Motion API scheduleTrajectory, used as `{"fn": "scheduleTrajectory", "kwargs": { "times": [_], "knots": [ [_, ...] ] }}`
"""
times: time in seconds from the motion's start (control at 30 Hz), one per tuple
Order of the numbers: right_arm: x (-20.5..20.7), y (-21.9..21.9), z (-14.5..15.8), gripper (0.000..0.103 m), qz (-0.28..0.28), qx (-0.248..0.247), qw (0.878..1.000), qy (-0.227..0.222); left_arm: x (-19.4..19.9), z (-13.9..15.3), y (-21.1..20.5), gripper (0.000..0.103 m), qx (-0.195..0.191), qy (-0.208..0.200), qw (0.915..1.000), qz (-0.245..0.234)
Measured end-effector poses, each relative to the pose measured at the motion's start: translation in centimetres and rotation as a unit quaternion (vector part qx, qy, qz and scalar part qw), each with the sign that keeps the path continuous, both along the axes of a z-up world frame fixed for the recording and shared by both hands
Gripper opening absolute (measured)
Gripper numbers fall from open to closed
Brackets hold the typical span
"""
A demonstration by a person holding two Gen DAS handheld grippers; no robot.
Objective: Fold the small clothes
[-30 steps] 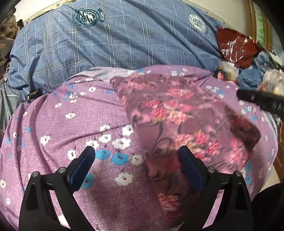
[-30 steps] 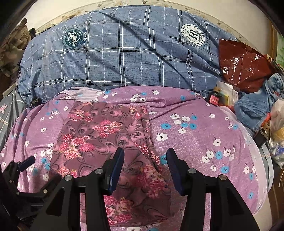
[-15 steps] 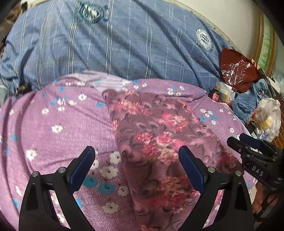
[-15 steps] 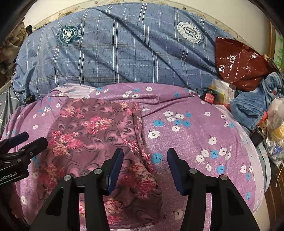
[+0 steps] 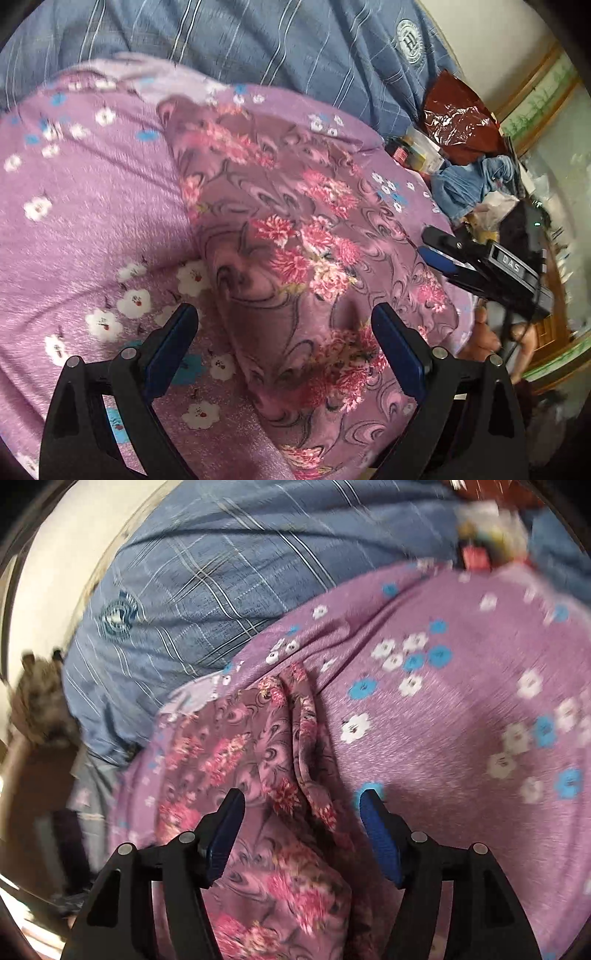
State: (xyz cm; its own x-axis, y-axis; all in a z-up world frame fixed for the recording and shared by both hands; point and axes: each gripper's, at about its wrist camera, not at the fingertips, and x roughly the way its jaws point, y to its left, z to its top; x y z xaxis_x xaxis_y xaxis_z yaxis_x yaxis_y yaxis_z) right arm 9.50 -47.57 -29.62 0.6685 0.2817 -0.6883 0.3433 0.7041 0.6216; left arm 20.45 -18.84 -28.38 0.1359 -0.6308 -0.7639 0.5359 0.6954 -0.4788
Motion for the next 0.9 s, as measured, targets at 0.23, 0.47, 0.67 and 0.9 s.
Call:
{"fn": "scheduleTrajectory", "kwargs": {
  "times": [0.23, 0.47, 0.67, 0.9],
  "knots": [
    [3.1, -0.5, -2.9, 0.071, 0.045, 0.061, 0.997, 0.024, 1.1, -0.8, 0.4, 0.095, -0.018, 0.043, 0.9989, -0.003],
    [3.9, 1.9, -2.7, 0.072, 0.09, 0.058, 0.994, 0.019, 1.4, -0.7, -0.5, 0.086, -0.028, 0.055, 0.9979, -0.015],
    [4.3, 4.8, -1.5, 0.069, 0.091, -0.041, 0.994, 0.038, 1.5, -0.7, -0.1, 0.067, -0.024, 0.043, 0.9988, 0.005],
    [4.1, 8.1, 0.6, 0.039, 0.095, -0.164, 0.982, 0.021, 1.3, -0.2, 0.0, 0.039, -0.03, 0.015, 0.9993, 0.016]
  ]
}}
